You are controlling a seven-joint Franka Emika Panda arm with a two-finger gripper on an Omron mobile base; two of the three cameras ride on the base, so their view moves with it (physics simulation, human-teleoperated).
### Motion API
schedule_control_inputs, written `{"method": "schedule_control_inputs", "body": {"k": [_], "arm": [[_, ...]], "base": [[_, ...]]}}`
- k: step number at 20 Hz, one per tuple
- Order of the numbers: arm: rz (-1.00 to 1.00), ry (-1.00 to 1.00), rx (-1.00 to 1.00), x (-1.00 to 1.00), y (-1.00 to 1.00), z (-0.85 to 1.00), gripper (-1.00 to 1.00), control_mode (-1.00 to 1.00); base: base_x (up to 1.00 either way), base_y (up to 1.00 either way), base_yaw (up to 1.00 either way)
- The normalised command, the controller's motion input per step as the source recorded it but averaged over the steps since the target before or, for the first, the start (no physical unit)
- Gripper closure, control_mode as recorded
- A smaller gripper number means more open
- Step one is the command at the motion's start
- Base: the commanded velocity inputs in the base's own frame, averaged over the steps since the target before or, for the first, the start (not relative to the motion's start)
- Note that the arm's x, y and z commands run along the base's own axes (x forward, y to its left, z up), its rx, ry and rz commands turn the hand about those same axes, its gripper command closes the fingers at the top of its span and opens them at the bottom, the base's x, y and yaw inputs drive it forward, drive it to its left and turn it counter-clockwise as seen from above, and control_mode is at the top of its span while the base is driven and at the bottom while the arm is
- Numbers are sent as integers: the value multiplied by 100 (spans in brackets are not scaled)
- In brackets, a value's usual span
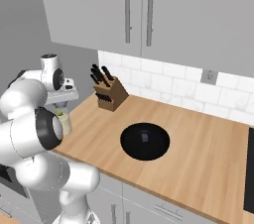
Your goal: Grab a lemon wedge from the fridge and one ice cube from the ice bowl, and put them in the glass of lemonade.
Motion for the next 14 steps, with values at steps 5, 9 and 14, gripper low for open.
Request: {"method": "schedule_control_inputs", "body": {"k": [5, 9, 14], "arm": [[0, 0, 0, 0, 0, 0, -100, -100], [0, 0, 0, 0, 0, 0, -100, -100], [0, 0, 0, 0, 0, 0, -100, -100]], "base": [[0, 0, 0], [0, 0, 0], [0, 0, 0]]}}
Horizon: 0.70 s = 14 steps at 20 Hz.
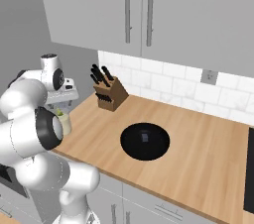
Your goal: Grab a lemon wedge from the fridge and one ice cube from the ice bowl, and put them in the glass of lemonade.
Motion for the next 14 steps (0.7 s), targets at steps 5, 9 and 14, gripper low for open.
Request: {"method": "schedule_control_inputs", "body": {"k": [5, 9, 14], "arm": [[0, 0, 0, 0, 0, 0, -100, -100], [0, -1, 0, 0, 0, 0, -100, -100], [0, -10, 1, -20, 0, 0, -100, -100]], "base": [[0, 0, 0], [0, 0, 0], [0, 0, 0]]}}
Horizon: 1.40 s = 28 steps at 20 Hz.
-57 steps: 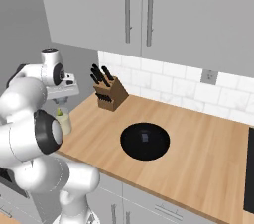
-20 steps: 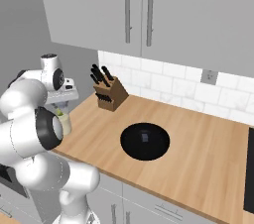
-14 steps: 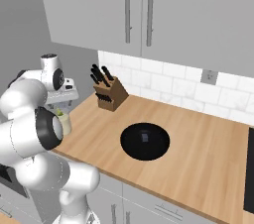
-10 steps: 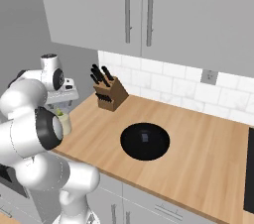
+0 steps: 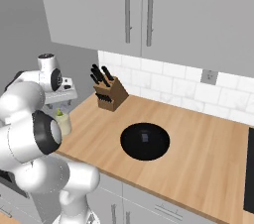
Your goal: Grab a lemon wedge from the fridge and one ice cube from the ice bowl, and put them in the glass of lemonade.
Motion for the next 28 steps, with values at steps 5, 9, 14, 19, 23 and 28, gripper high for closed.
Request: {"method": "schedule_control_inputs", "body": {"k": [5, 9, 14, 19, 23, 28], "arm": [[0, -10, 3, -33, 0, 0, -100, -100], [0, -5, 3, -15, -18, 0, -100, -100], [0, -3, 5, -15, -29, 0, -100, -100], [0, -4, 4, -21, -17, 0, -100, -100], [0, -7, 6, -44, -29, 4, -100, -100], [0, -3, 1, -61, -34, 34, -100, -100]], "base": [[0, 0, 0], [0, 0, 0], [0, 0, 0], [0, 0, 0], [0, 0, 0], [0, 0, 0]]}}
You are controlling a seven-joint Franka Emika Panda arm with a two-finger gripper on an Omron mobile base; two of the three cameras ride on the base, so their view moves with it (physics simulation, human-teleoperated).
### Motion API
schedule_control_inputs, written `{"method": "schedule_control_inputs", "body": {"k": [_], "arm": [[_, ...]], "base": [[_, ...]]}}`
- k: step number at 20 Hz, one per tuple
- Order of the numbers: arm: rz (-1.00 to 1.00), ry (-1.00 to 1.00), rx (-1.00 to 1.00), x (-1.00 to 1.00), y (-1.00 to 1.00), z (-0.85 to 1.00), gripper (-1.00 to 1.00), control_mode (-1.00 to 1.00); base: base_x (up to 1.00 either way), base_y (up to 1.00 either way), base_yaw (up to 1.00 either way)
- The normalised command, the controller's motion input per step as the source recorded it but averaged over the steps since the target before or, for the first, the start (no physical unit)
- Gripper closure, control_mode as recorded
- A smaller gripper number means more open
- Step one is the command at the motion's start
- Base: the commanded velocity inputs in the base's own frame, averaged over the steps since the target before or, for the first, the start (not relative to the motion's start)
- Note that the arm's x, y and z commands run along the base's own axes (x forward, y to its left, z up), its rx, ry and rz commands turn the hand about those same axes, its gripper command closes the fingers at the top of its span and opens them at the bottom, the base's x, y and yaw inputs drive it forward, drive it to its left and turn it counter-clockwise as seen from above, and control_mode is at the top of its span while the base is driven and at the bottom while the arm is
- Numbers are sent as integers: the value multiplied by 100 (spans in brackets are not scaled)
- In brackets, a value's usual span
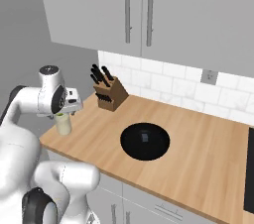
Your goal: Grab a lemon wedge from the fridge and one ice cube from the ice bowl, and put them in the glass of lemonade.
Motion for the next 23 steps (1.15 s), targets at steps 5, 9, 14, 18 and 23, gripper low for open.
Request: {"method": "schedule_control_inputs", "body": {"k": [5, 9, 14, 18, 23], "arm": [[0, 11, 0, -65, -51, 64, -100, -100], [-2, 8, 2, -81, -60, 56, -100, -100], [-1, -1, 15, -62, -41, 15, -100, -100], [-4, -1, 20, -35, -81, 17, -100, -100], [-6, 0, 12, -25, -48, 13, -100, -100]], "base": [[0, 0, 0], [0, 0, 0], [0, 0, 0], [0, 0, 0], [0, 0, 0]]}}
